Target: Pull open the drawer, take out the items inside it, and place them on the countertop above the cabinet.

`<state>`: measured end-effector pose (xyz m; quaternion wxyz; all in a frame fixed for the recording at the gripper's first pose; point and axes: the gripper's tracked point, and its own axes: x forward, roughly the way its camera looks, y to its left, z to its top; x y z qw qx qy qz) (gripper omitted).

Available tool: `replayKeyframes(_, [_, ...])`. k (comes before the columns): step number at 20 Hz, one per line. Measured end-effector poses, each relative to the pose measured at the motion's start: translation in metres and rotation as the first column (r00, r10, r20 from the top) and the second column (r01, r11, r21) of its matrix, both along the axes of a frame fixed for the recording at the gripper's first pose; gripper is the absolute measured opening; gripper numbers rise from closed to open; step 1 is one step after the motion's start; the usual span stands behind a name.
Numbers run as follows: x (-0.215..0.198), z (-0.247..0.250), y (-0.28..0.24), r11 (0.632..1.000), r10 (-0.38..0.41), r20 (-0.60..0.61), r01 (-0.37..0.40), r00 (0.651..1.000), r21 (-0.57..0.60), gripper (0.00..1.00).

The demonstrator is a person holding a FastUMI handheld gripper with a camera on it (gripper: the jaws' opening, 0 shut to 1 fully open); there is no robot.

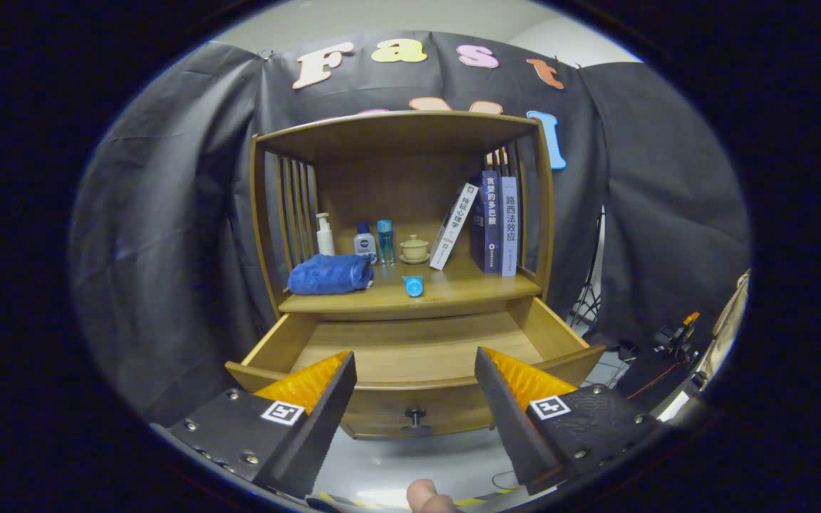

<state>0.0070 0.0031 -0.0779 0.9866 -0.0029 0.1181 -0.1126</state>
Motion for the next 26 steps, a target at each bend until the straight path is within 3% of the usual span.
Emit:
replayKeyframes(11, [-0.011, -0.072, 0.01, 1.0, 0.026, 0.142, -0.028, 0.989, 0.013, 0.99])
replayKeyframes(14, [-0.004, -0.101, 0.002, 1.0, -0.008, 0.119, 0.007, 0.993, 0.008, 0.99])
replayKeyframes(17, [0.003, -0.125, 0.015, 0.999, 0.009, 0.082, -0.013, 0.997, 0.052, 0.99])
replayKeyframes(26, [0.029, -0.144, 0.005, 0.999, 0.0, 0.062, 0.003, 0.998, -0.048, 0.99])
